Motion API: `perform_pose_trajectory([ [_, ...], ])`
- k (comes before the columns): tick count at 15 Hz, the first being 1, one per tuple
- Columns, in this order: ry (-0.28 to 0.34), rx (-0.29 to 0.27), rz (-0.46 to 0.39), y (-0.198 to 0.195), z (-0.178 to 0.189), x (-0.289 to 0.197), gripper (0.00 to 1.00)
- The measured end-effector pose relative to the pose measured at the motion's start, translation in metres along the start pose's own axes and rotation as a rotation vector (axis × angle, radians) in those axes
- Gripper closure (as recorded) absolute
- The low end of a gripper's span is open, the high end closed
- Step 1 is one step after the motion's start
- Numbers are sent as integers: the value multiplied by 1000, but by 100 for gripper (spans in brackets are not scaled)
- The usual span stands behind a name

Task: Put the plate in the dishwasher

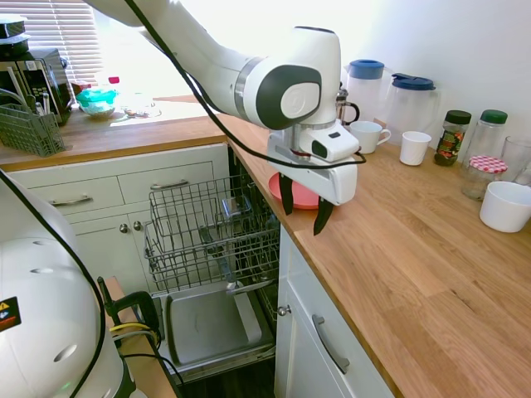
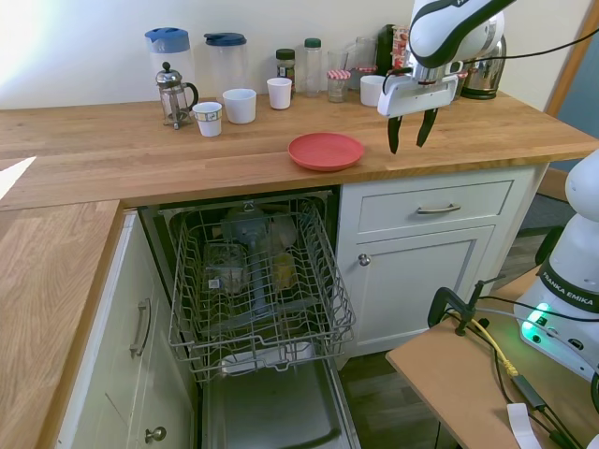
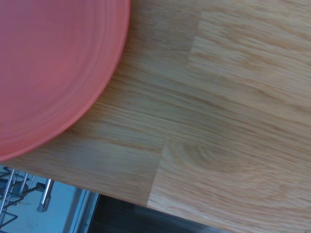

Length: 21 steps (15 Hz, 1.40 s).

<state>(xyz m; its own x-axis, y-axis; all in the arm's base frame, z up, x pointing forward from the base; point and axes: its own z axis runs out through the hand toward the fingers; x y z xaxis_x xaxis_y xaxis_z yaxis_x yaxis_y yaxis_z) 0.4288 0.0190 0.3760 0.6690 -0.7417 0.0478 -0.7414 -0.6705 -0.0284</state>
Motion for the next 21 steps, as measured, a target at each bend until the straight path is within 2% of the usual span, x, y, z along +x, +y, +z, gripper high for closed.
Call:
perform_pose_trajectory([
  [3, -1, -1, 3, -3, 1, -2, 0],
  [6, -6, 19, -14, -25, -4, -11, 0],
  [9, -23, 64, 8, -47, -7, -1, 0],
  [15, -95, 183, 125, -78, 30, 26, 0],
  [16, -107, 204, 139, -77, 32, 28, 100],
  [19, -143, 262, 150, -71, 40, 38, 100],
  [21, -153, 273, 147, -70, 45, 40, 100],
])
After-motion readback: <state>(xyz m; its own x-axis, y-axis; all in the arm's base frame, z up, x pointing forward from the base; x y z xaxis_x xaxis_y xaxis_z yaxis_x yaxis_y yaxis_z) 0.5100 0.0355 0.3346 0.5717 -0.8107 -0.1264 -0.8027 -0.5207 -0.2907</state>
